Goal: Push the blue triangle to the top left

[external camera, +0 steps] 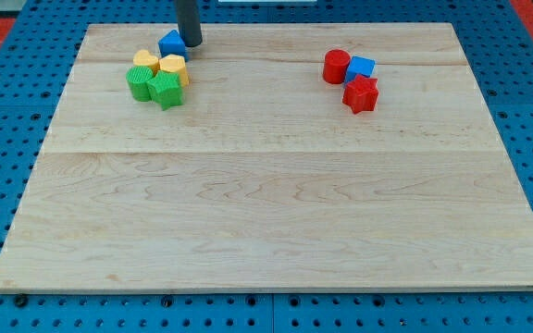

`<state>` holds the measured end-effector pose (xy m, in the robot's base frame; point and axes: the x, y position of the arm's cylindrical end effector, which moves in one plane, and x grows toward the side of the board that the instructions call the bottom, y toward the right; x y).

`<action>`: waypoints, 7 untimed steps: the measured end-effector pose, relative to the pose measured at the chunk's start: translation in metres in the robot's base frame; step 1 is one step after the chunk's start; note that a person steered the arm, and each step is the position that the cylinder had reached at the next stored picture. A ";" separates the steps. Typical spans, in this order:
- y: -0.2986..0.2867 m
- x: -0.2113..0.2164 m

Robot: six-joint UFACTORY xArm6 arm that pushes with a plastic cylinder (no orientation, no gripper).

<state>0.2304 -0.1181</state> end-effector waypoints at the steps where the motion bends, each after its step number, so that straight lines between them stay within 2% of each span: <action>1: -0.002 0.001; 3: -0.022 0.009; 4: 0.001 0.028; 5: -0.009 0.039; 6: -0.039 0.041; 7: -0.048 0.022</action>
